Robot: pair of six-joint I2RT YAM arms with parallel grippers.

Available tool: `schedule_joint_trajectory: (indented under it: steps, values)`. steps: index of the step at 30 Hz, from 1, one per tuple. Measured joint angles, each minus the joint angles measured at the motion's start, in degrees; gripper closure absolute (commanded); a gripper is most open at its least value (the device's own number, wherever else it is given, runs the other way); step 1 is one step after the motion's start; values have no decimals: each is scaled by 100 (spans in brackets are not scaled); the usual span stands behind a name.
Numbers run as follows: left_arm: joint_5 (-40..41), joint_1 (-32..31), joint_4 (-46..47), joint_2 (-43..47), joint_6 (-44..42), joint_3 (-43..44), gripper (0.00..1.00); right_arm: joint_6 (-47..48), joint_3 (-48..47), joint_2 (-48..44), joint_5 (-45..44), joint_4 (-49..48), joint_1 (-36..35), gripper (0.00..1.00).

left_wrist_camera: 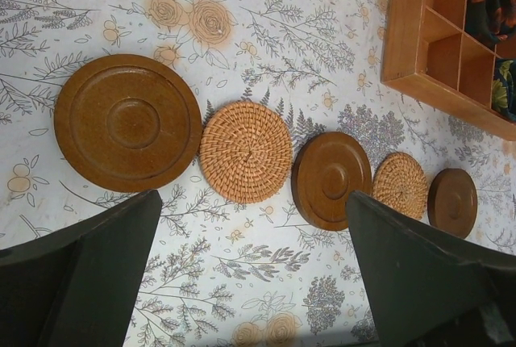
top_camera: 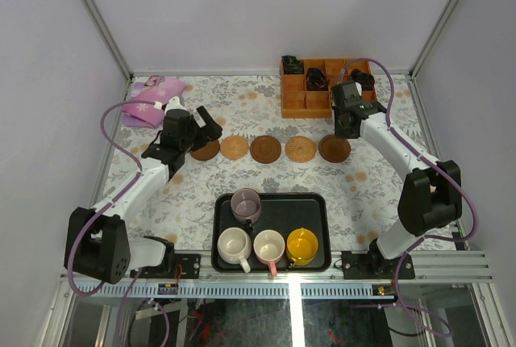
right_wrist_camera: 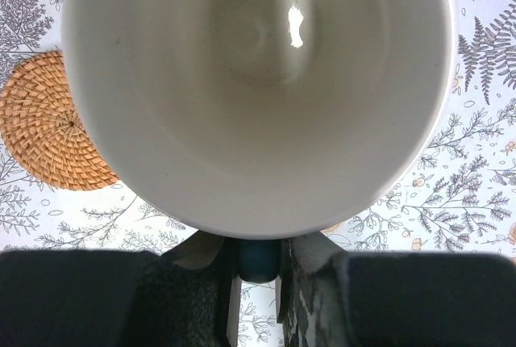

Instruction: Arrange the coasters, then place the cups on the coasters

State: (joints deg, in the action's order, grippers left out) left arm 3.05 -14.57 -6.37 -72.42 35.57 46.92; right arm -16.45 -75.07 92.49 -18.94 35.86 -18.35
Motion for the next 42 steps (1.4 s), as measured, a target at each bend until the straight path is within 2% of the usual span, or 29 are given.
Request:
schedule_joint_trajectory:
  steps: [26,42]
  values:
    - [234,31,76,-92,20,59,2,254,0,177,356,-61,153,100]
    - [190,87,155,-562,17,321,2,186,258,219,898,-114,352,100]
